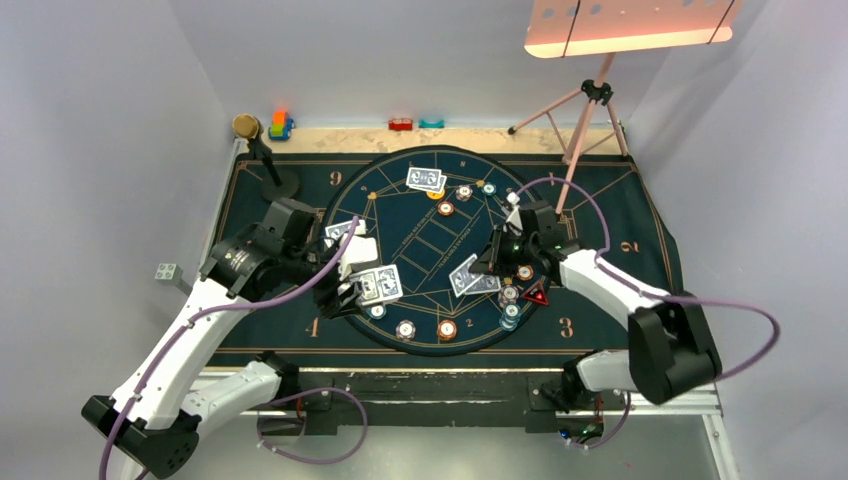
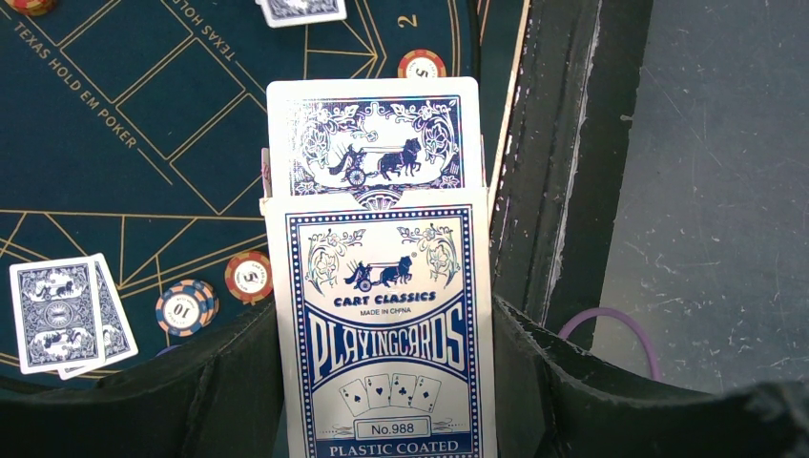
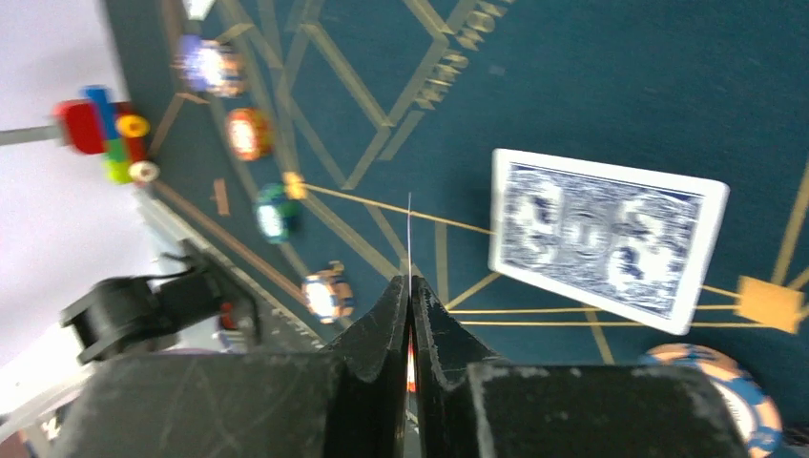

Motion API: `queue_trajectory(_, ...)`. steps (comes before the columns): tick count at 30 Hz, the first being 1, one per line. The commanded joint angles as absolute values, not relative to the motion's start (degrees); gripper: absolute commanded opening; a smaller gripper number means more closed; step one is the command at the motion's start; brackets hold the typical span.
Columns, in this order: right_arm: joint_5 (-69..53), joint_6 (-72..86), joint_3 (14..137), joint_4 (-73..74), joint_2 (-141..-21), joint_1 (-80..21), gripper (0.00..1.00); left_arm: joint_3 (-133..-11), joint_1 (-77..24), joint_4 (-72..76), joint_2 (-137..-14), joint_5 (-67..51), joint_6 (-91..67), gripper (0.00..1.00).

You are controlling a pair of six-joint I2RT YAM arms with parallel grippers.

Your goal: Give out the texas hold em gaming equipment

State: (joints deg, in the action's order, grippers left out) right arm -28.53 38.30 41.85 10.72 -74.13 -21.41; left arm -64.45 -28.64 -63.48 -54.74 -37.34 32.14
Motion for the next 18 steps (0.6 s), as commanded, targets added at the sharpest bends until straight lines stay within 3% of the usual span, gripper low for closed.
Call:
queue_trajectory(1, -20.44, 35.10, 40.81, 8.78, -78.57, -21.42, 0.11, -67.06, -28.40, -62.41, -53.82, -39.55, 32.34, 0.00)
queue_trajectory(4, -17.83, 34.25, 41.75, 8.97, -81.15, -21.41, 0.22, -67.06, -28.44, -62.48, -53.79, -39.47, 32.33, 0.00)
queue_trajectory(9, -12.31, 32.71, 44.56, 13.97, -83.02, -21.40, 0.52, -67.05, -28.45, -62.45, -53.92, -39.42, 32.34, 0.00)
queue_trajectory(11, -10.33, 32.67, 44.84, 15.38, -81.88, -21.42, 0.59, -66.99, -28.46, -62.43, -54.02, -39.44, 32.35, 0.00)
queue_trajectory(18, -10.64, 32.15, 50.45, 20.21, -74.70, -22.06, 0.68, -66.97, -28.44, -62.00, -54.47, -39.73, 32.28, 0.00)
